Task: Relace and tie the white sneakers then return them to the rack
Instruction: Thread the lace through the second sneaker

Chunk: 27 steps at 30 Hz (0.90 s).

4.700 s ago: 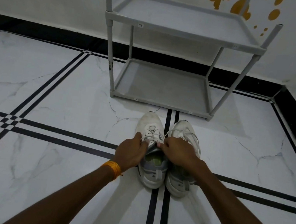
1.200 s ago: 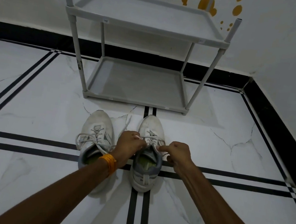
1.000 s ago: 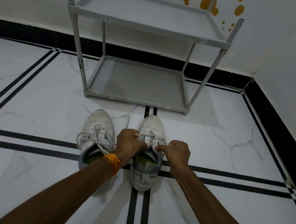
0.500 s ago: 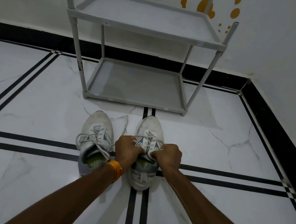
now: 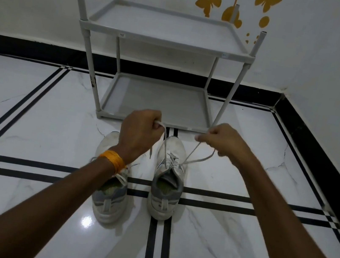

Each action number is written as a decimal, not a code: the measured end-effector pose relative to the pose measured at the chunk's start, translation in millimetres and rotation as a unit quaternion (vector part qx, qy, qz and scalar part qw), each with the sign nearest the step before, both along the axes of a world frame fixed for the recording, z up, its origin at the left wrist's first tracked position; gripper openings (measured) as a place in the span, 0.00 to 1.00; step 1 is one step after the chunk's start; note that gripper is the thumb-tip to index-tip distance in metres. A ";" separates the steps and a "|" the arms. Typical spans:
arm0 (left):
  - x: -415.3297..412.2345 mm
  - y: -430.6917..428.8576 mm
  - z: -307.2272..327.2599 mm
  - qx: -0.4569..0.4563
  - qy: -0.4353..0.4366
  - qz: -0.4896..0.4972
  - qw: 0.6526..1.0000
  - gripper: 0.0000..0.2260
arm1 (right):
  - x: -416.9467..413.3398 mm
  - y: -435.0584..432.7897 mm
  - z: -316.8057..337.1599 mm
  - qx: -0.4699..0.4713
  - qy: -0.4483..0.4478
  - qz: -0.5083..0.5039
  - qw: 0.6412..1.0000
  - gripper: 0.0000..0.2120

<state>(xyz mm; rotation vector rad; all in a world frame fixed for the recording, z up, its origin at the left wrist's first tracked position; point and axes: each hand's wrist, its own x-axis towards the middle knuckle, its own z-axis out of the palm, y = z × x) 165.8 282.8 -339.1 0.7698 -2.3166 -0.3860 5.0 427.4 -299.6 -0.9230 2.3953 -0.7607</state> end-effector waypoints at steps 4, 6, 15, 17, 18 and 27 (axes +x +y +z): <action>-14.8 5.4 31.1 -0.121 -0.051 -0.170 0.977 0.11 | 3.5 -23.4 43.2 -0.108 0.072 0.065 0.989 0.17; -21.6 12.8 34.6 -0.186 -0.120 -0.267 0.938 0.11 | 9.8 -36.3 54.3 -0.116 0.125 0.107 0.979 0.17; -31.8 1.2 56.7 -0.262 -0.343 -0.110 0.895 0.08 | 24.8 -47.7 43.1 -0.174 0.159 0.151 0.960 0.07; -33.7 4.0 55.8 -0.129 -0.333 -0.098 0.929 0.08 | 22.8 -41.3 33.9 -0.198 0.091 0.113 0.970 0.09; -34.9 3.4 55.6 -0.032 -0.313 -0.099 0.944 0.09 | 21.0 -37.2 30.0 -0.206 0.057 0.090 0.973 0.14; -36.5 -0.2 53.4 0.327 -0.246 -0.088 0.908 0.12 | 36.2 -28.2 9.7 -0.130 0.039 0.088 0.987 0.10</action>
